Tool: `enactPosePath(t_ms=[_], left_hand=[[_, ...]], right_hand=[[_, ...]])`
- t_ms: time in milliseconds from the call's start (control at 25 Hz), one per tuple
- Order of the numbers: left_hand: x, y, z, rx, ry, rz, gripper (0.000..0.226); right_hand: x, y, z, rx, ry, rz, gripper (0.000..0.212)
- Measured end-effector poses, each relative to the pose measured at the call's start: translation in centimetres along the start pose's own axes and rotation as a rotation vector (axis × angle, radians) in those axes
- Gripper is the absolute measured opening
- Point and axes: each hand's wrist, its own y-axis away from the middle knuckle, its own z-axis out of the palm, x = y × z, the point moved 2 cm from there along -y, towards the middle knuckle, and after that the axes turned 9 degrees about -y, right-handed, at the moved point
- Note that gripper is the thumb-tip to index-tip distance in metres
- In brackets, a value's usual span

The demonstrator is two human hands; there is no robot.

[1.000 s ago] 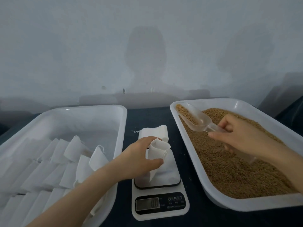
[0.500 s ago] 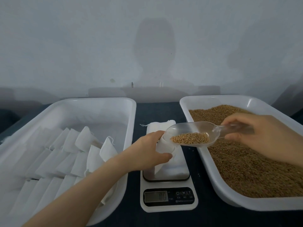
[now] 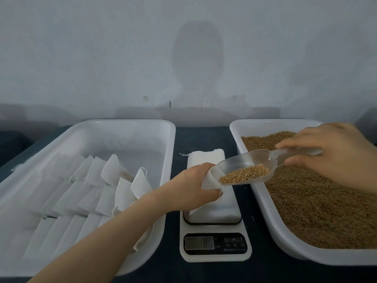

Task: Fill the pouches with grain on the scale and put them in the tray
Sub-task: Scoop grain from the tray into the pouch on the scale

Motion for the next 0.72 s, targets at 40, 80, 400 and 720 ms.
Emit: enactPosePath(t_ms=[40, 80, 400, 720], left_hand=[[0.0, 0.0, 0.0, 0.0, 0.005, -0.004, 0.053], [0.0, 0.0, 0.0, 0.005, 0.015, -0.007, 0.055], [0.3, 0.2, -0.4, 0.071, 0.114, -0.001, 0.051], [0.6, 0.2, -0.4, 0.09, 0.139, -0.001, 0.05]], right_hand=[[-0.1, -0.2, 0.0, 0.002, 0.016, -0.009, 0.036], [-0.1, -0.5, 0.0, 0.003, 0.032, -0.016, 0.039], [-0.7, -1.4, -0.5, 0.022, 0.177, -0.057, 0.047], [-2.4, -2.1, -1.3, 0.005, 0.291, -0.074, 0.035]])
